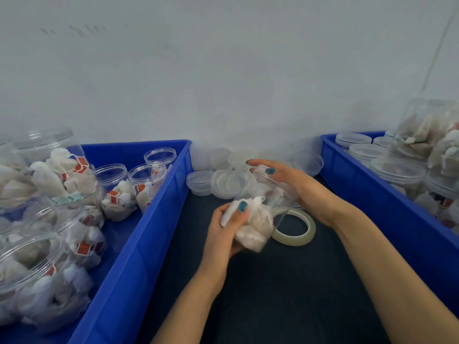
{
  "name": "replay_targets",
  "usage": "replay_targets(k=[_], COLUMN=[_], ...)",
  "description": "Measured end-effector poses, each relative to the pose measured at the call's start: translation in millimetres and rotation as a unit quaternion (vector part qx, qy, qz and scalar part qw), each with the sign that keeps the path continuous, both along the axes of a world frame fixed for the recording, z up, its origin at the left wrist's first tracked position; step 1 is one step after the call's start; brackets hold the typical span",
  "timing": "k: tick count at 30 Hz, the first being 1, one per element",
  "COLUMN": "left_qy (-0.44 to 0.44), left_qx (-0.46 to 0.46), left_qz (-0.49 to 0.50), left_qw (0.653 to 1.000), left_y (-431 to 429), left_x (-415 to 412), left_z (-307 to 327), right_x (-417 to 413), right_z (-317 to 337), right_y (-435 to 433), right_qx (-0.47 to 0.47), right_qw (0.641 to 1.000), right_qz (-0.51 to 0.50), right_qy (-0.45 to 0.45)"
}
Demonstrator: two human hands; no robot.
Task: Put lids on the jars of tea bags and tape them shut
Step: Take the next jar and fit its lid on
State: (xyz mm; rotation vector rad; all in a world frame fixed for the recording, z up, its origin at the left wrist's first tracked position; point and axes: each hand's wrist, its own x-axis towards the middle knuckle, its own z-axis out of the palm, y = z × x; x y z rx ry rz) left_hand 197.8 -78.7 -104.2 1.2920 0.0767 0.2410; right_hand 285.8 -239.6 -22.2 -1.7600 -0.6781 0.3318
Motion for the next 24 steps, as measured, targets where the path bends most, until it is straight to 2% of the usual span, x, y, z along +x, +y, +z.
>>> replay_targets(k=[2, 3, 5, 6, 8, 9, 10, 11, 12, 13, 15, 17, 20, 24], left_qy=[0.008, -0.005, -0.066, -0.108, -0.180, -0.192, -0.193, -0.190, -0.184, -0.168, -0.110, -0.076, -0.075, -0.056], left_qx=[-0.028, 0.004, 0.165, 0.280, 0.481, 0.538, 0.564, 0.566, 0.549, 0.516, 0.407, 0.315, 0.298, 0.361], left_qz=[-0.024, 0.003, 0.102, 0.149, 0.204, 0.220, 0.230, 0.236, 0.235, 0.222, 0.157, 0.095, 0.088, 0.122], left_qw=[0.999, 1.000, 0.979, 0.942, 0.834, 0.791, 0.769, 0.767, 0.780, 0.810, 0.893, 0.941, 0.947, 0.923], left_y=[-3.4, -6.5, -10.3, -9.8, -7.7, -6.7, -5.3, -4.5, -3.5, -3.0, -0.7, 0.2, -5.3, -5.6], left_x=[0.4, -0.1, -1.4, -1.3, -0.7, -1.0, -0.8, -0.5, -0.4, -1.2, -3.2, -3.8, -4.6, -3.3], left_z=[-0.9, 0.3, 0.8, -1.1, -6.3, -7.1, -7.5, -7.4, -6.6, -4.3, 0.2, 0.6, 0.7, -2.5], right_x=[-4.6, -6.6, -6.4, -6.5, -7.1, -8.7, -10.3, -10.5, -10.3, -9.5, -9.2, -11.3, -11.4, -12.3], right_z=[-0.3, -1.2, -6.4, -8.6, -13.3, -14.0, -13.3, -11.8, -9.6, -7.6, -3.7, 0.7, 2.2, -0.3], right_y=[-3.1, -3.6, 1.5, 5.5, 12.4, 15.5, 17.2, 17.4, 16.4, 13.8, 6.8, 2.4, 4.5, 11.6], right_qx=[0.021, 0.031, 0.021, 0.000, -0.022, -0.016, -0.006, 0.001, -0.001, -0.009, -0.023, -0.027, -0.030, -0.042], right_qw=[1.000, 0.999, 0.997, 0.996, 0.995, 0.995, 0.994, 0.994, 0.995, 0.996, 0.998, 0.999, 0.995, 0.990], right_qz=[0.001, -0.012, -0.068, -0.084, -0.090, -0.094, -0.096, -0.096, -0.093, -0.084, -0.054, -0.033, -0.057, -0.056], right_qy=[-0.022, -0.026, -0.024, -0.013, 0.026, 0.040, 0.047, 0.048, 0.040, 0.024, -0.011, -0.034, -0.075, -0.126])
